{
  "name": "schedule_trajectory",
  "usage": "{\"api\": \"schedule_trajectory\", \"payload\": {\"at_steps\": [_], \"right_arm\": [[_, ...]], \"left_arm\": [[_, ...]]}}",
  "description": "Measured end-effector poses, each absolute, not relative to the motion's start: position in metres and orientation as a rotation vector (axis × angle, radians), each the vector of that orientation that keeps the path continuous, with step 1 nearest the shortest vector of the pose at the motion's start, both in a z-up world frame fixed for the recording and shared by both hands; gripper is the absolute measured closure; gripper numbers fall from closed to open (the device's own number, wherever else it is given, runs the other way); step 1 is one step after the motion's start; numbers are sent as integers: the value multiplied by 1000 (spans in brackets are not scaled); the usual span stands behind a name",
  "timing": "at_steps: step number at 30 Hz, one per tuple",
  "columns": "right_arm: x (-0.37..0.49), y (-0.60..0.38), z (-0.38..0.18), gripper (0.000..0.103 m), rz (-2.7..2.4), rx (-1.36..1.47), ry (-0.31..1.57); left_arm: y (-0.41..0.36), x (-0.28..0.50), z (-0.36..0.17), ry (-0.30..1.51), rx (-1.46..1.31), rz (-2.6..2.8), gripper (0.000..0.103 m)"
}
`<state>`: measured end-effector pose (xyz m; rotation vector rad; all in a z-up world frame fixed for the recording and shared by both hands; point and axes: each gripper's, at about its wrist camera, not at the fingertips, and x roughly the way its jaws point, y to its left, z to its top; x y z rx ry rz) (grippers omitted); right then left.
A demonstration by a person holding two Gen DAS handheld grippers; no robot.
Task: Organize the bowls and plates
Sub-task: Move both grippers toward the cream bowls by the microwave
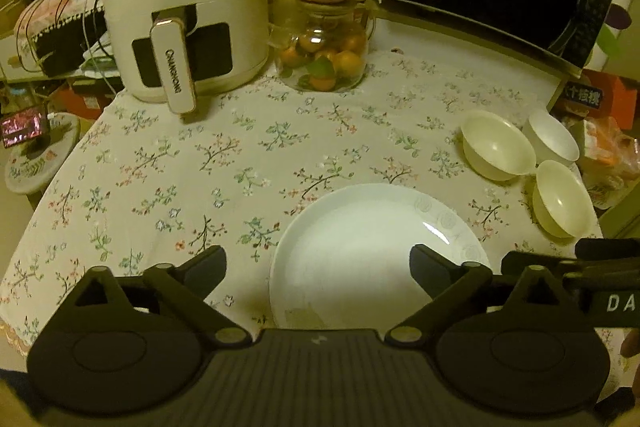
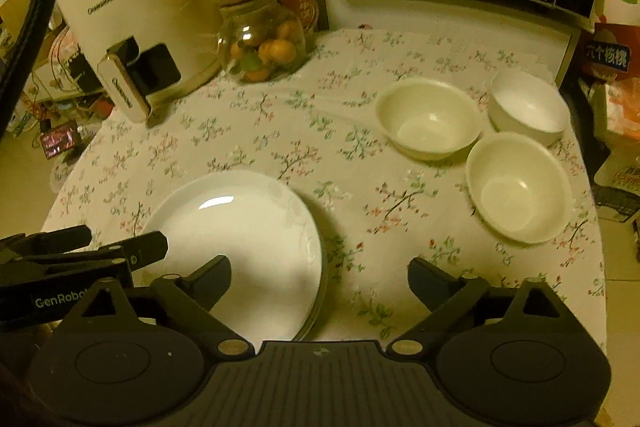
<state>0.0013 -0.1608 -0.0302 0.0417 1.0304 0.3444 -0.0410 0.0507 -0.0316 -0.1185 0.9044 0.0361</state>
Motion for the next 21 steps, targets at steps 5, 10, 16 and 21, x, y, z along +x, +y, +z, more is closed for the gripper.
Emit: {"api": "schedule_trajectory", "payload": {"at_steps": [5, 10, 16, 21], "right_arm": [[6, -171, -24, 3, 318, 57, 998], [9, -179, -21, 2, 291, 66, 980], [9, -184, -17, 2, 281, 48, 964], [10, -189, -12, 2, 267, 41, 948]], "left_arm": [[47, -37, -26, 895, -123, 17, 0], [39, -34, -23, 891, -89, 17, 0], [32, -32, -18, 867, -54, -1, 0], [25, -27, -15, 860, -17, -10, 0]]}}
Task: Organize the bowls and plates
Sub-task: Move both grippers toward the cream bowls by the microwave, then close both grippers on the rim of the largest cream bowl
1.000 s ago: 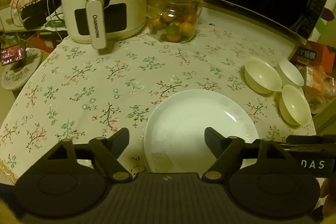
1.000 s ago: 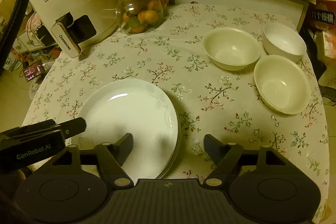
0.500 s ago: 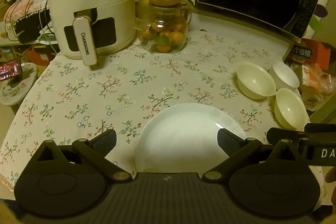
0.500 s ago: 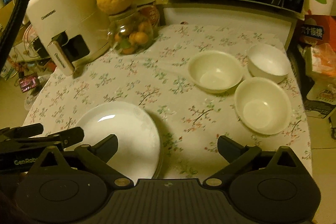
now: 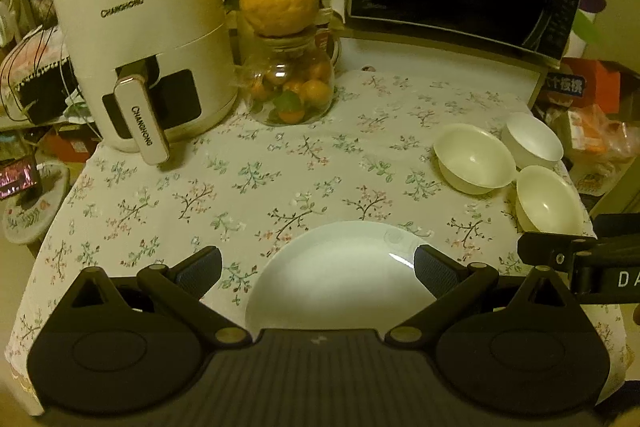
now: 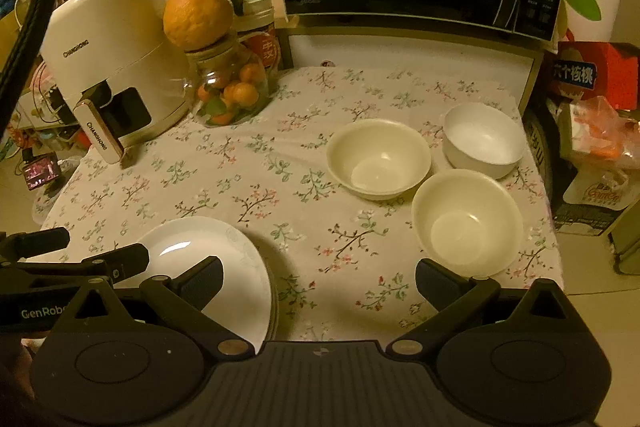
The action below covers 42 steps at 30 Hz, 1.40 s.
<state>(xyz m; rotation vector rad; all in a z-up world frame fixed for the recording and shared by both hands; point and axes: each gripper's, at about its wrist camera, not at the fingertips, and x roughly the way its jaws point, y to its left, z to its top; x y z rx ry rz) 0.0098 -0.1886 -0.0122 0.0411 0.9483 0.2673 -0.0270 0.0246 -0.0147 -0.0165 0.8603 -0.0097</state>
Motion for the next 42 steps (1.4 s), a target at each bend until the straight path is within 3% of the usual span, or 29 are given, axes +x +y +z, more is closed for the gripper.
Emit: {"api": "schedule_trajectory", "payload": {"at_steps": [13, 27, 42], "right_arm": [[23, -235, 12, 2, 194, 103, 882], [52, -310, 17, 2, 43, 298, 878], [111, -358, -29, 2, -102, 393, 956]], "left_arm": [[13, 0, -6, 859, -124, -97, 0], [-47, 50, -14, 926, -191, -219, 5], [-120, 123, -29, 926, -165, -217, 13]]}}
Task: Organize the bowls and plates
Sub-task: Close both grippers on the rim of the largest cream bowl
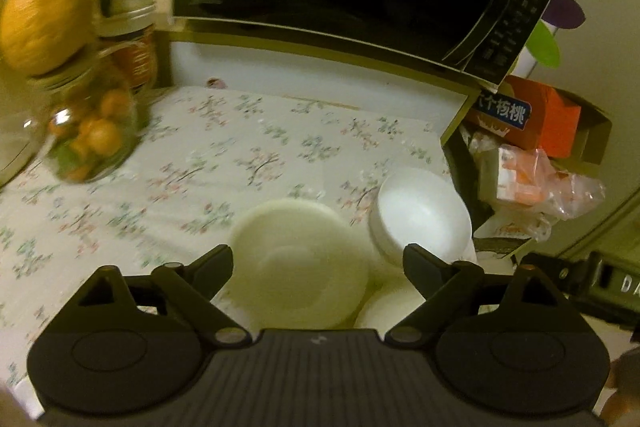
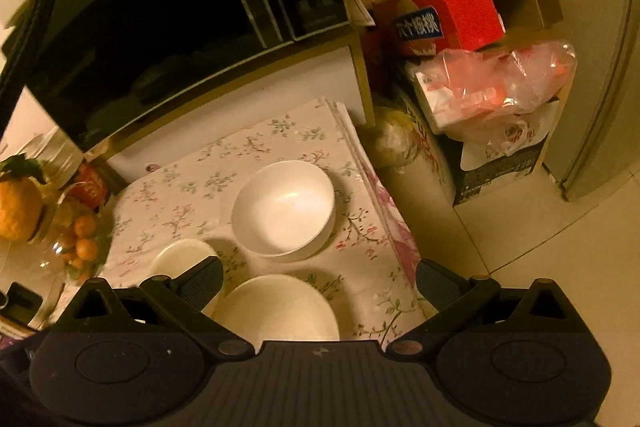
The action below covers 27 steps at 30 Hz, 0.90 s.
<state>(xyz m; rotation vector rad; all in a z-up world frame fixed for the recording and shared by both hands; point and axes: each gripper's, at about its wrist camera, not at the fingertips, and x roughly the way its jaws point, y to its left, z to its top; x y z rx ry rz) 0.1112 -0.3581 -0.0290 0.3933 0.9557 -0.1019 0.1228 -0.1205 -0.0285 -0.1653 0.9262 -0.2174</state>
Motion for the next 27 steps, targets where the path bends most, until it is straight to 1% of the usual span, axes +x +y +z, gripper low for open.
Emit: {"api": "schedule_trajectory", "payload": {"at_steps": [8, 10, 12, 15, 21, 23, 24, 27], "right_arm": [[141, -382, -51, 2, -150, 448, 963], [147, -389, -57, 3, -163, 494, 961], [153, -395, -62, 3, -170, 542, 961], [160, -394, -67, 4, -175, 554, 963], [172, -389, -79, 10, -181, 565, 972], [176, -389, -82, 15, -186, 577, 977], [178, -388, -85, 16, -190, 582, 981], [183, -386, -90, 24, -192, 593, 994]], "left_arm": [[-148, 153, -39, 926, -117, -235, 13], [-152, 160, -43, 932, -107, -240, 15], [-155, 167, -47, 943, -110, -248, 20], [-158, 179, -52, 954, -117, -255, 23], [-166, 191, -59, 956, -115, -272, 28], [-170, 195, -60, 956, -107, -280, 28], [-173, 196, -61, 956, -99, -281, 30], [-178, 202, -65, 962, -94, -289, 35]]}}
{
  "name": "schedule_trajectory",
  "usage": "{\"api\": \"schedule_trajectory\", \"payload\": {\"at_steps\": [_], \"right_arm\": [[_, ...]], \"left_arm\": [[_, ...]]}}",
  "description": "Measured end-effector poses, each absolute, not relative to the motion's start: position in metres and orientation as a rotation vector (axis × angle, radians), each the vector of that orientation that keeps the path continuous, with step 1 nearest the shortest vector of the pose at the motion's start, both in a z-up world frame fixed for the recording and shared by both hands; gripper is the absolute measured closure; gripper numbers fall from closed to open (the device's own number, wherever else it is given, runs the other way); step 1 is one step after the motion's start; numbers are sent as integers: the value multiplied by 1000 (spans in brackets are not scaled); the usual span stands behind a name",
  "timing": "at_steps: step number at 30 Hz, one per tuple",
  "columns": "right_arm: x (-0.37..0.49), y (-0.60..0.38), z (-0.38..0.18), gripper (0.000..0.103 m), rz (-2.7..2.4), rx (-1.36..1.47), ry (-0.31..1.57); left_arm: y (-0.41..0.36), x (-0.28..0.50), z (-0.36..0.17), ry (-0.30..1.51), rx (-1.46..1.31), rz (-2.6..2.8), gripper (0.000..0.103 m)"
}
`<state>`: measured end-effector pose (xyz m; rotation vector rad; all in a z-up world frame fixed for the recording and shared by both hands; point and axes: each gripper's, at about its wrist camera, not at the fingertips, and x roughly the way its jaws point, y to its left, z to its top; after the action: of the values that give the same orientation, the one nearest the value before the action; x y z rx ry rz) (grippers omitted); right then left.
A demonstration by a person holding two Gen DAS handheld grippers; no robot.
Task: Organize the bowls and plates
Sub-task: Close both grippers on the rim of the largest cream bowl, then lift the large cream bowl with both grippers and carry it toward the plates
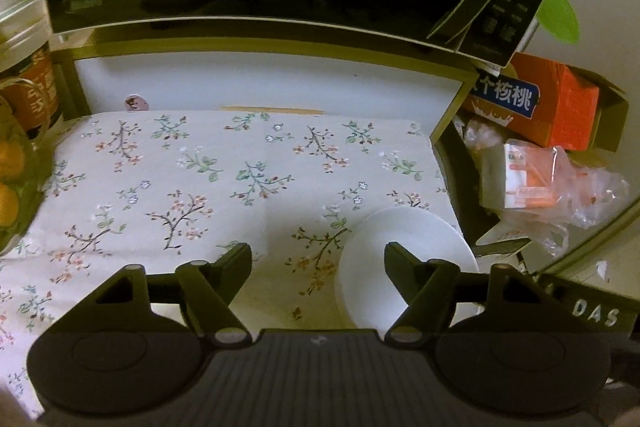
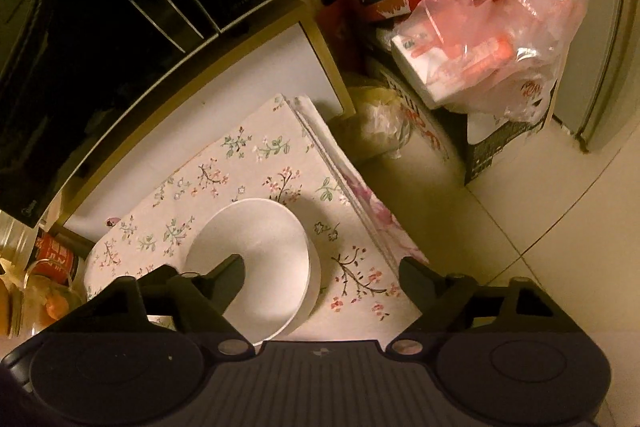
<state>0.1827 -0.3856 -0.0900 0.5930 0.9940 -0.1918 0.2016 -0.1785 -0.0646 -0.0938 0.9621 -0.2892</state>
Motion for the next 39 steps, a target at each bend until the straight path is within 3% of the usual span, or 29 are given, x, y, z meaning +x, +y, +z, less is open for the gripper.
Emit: {"api": "schedule_trajectory", "payload": {"at_steps": [8, 14, 16, 18, 20, 24, 39], "right_arm": [[190, -382, -102, 41, -201, 588, 1025], [191, -385, -103, 45, -202, 595, 1024], [191, -385, -106, 48, -202, 598, 1031], [192, -383, -108, 55, -196, 599, 1036], [193, -380, -110, 70, -183, 593, 1045], [194, -372, -111, 96, -153, 564, 1063], [186, -369, -69, 96, -129, 468, 1004]], "left_arm": [[-185, 210, -75, 984, -85, -325, 52], [-193, 210, -77, 977, -67, -355, 57], [-193, 210, -80, 994, -70, -351, 65], [-192, 210, -84, 1010, -73, -356, 80], [-192, 210, -86, 1015, -60, -365, 90], [-193, 207, -82, 998, -49, -382, 98], [-182, 175, -45, 914, -58, -392, 100]]}}
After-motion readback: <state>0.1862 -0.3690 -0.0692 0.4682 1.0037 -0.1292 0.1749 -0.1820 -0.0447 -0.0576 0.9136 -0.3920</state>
